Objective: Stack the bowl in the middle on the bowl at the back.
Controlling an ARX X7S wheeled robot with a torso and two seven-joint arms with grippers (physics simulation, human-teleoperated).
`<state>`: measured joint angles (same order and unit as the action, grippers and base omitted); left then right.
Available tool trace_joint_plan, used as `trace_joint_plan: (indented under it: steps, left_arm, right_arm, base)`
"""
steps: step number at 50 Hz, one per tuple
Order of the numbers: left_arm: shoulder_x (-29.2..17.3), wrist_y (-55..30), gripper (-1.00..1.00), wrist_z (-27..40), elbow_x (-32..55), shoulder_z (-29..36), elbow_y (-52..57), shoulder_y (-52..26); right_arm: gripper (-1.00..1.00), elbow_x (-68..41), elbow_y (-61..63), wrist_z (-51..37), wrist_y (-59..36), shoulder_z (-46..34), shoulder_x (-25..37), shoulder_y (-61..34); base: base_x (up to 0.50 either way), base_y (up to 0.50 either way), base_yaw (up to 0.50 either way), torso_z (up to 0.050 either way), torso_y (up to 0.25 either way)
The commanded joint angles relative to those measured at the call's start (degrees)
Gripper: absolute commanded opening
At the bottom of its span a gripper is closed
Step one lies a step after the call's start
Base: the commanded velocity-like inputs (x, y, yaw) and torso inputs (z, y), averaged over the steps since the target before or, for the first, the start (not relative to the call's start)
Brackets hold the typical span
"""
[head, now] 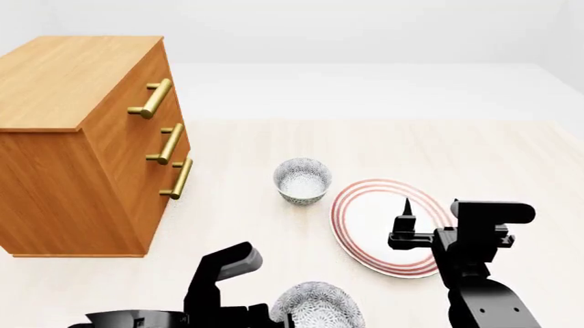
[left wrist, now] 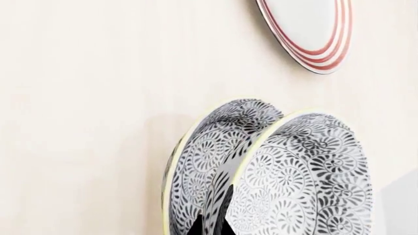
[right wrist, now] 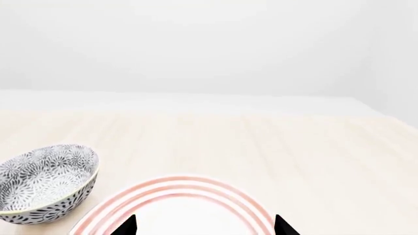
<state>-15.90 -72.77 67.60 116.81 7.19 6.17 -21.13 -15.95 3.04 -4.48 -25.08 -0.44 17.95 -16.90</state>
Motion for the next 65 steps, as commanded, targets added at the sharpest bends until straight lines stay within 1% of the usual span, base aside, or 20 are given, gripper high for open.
trace_joint_plan:
  steps: [1,7,8,25,40,56,61,65]
  left_arm:
    - [-0.08,0.92,-1.00,-1.57,0.49,0.46,-0.54,-0.59]
    - [-0.20,1.09,-1.00,-2.11,0.32,0.75,-0.52,-0.72]
    - [-0.26,1.15,1.00,-2.18,0.37,0.74,-0.48,-0.77]
    - [-1.31,2.39,1.00,-2.67,2.46,-0.20,3.63,-0.76]
    - [-3.49,5.64,1.00,-1.03,9.37,-3.11,13.23,-1.57]
    - [-5.80,9.82,1.00,-0.30,14.24,-7.21,19.91,-3.99]
    - [-6.19,10.24,1.00,-1.18,13.18,-8.48,18.92,-5.69]
    - [-5.81,8.54,1.00,-4.35,8.20,-11.09,18.84,-8.56]
  right_arm:
    - [1.00,-0.13,-0.43,-0.05,0.24,-0.22,0.10,-0.05]
    - [1.00,-0.23,-0.68,-0.08,0.42,-0.22,0.19,-0.01]
    - [1.00,-0.24,-0.73,-0.08,0.46,-0.23,0.21,0.01]
    - [1.00,-0.45,-1.34,-0.28,0.79,-0.36,0.37,0.02]
    - [1.00,-0.72,-1.37,-0.54,0.83,-0.43,0.52,0.09]
    - [1.00,-0.83,-0.95,-0.97,0.47,-0.75,0.72,-0.13]
    - [1.00,-0.96,0.23,-1.30,-0.18,-0.75,0.97,0.10]
    - [1.00,-1.32,3.02,-1.86,-1.54,-0.56,1.41,0.54]
  base:
    - [0.00,0.00,0.00,0.000,0.000]
    - [0.00,0.00,0.00,0.000,0.000]
    - [0.00,0.00,0.00,0.000,0.000]
    - [0.00,0.00,0.00,0.000,0.000]
    - [0.00,0.00,0.00,0.000,0.000]
    - [0.00,0.00,0.00,0.000,0.000]
    - [0.00,0.00,0.00,0.000,0.000]
    - [0.00,0.00,0.00,0.000,0.000]
